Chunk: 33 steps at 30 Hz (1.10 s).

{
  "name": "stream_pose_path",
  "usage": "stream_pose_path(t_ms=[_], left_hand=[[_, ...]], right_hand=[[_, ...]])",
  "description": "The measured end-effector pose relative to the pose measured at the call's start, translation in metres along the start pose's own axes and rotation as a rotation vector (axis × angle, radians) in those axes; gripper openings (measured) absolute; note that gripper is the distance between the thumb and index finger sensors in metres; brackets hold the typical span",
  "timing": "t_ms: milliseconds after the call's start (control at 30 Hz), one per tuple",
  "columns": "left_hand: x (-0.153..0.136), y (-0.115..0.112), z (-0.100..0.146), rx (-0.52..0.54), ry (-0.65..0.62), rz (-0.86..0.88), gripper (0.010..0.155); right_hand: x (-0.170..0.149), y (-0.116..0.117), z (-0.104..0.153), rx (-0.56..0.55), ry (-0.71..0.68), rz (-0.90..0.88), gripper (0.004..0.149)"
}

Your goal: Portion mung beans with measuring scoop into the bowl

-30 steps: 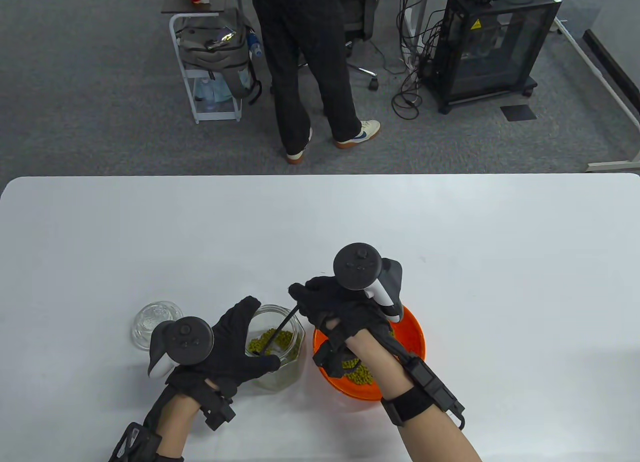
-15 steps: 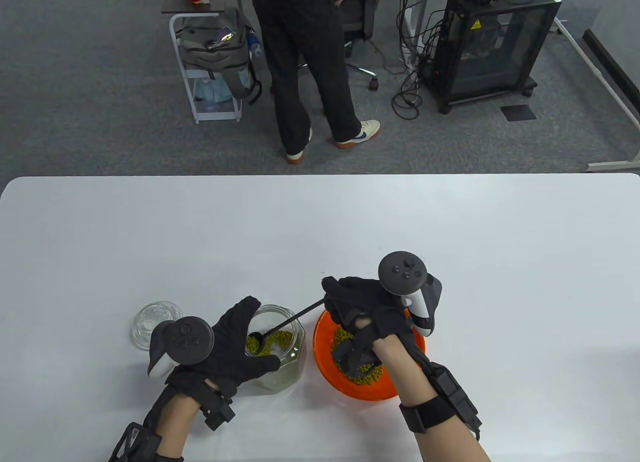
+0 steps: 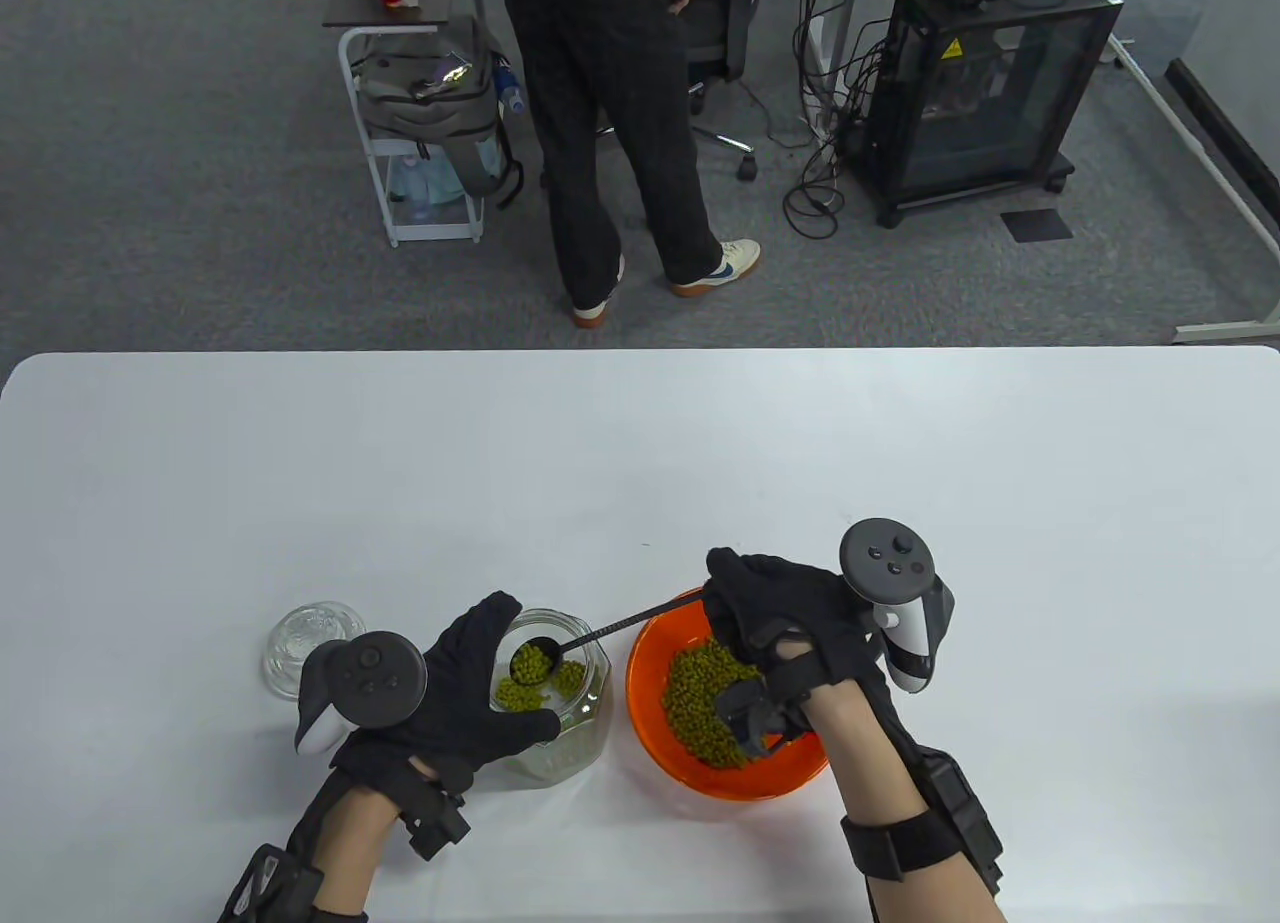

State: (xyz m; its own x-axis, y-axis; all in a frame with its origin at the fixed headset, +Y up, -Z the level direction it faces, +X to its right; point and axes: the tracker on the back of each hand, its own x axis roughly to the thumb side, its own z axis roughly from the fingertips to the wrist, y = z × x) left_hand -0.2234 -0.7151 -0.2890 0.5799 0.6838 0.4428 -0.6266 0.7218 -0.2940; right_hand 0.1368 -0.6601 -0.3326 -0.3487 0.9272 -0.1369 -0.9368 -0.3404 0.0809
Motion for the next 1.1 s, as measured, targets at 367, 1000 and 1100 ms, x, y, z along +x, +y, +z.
stream_pose_path(t_ms=[367,1000,1100], left_hand=[[0.000,0.000,0.000,0.002,0.000,0.004,0.122],[0.000,0.000,0.000,0.004,-0.001,0.006,0.122],[0.000,0.000,0.000,0.004,-0.001,0.006,0.122]], right_hand=[[-0.014,-0.034,0.008,-0.011,0.004,-0.113,0.045],[-0.073,-0.136,0.032,-0.168,0.106,-0.043,0.045],[-0.080,-0.145,0.035,-0.175,0.128,-0.011,0.045]])
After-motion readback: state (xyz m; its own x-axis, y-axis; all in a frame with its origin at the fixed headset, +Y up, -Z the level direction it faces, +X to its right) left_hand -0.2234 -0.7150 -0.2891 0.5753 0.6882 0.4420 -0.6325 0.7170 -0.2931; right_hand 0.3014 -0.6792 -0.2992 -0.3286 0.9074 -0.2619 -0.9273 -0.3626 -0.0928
